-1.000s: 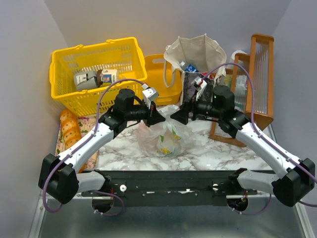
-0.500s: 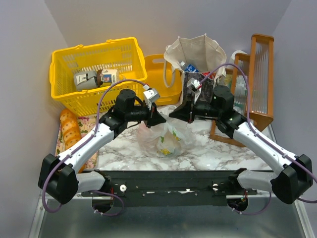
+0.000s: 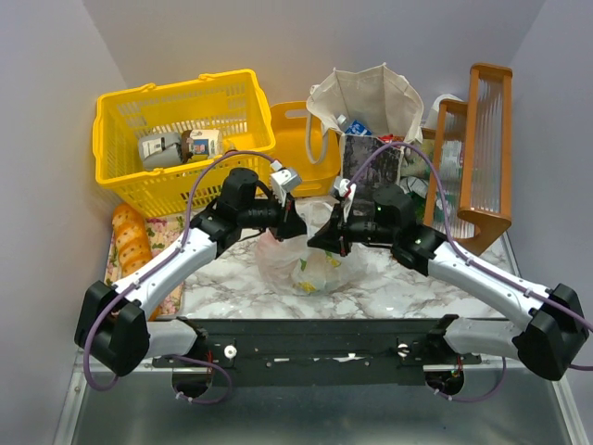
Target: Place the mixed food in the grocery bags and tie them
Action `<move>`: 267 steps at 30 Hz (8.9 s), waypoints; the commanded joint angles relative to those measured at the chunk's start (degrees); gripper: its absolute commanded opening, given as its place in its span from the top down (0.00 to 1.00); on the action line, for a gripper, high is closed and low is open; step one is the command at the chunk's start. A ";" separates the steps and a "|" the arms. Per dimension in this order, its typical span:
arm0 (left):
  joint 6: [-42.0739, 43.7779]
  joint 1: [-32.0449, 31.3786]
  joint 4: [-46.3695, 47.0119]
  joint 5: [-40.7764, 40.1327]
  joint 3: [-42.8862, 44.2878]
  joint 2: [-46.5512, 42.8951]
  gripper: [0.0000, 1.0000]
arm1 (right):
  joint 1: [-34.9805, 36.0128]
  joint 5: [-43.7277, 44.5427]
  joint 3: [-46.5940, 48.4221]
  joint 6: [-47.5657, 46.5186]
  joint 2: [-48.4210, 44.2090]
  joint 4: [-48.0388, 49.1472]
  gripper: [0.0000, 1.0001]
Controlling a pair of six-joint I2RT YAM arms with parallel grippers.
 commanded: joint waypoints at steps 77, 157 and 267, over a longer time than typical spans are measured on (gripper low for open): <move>-7.70 -1.03 5.56 13.32 -1.47 1.93 1.00 | 4.56 17.92 -3.53 -14.88 -12.29 -17.20 0.10; -5.41 -26.52 1.69 -59.88 -12.63 -4.49 1.00 | 6.85 49.65 -7.23 6.47 -1.30 11.54 0.99; 8.65 -29.69 9.78 -61.65 -27.75 -38.49 1.00 | 5.44 22.23 -8.55 -1.01 -0.15 7.77 0.49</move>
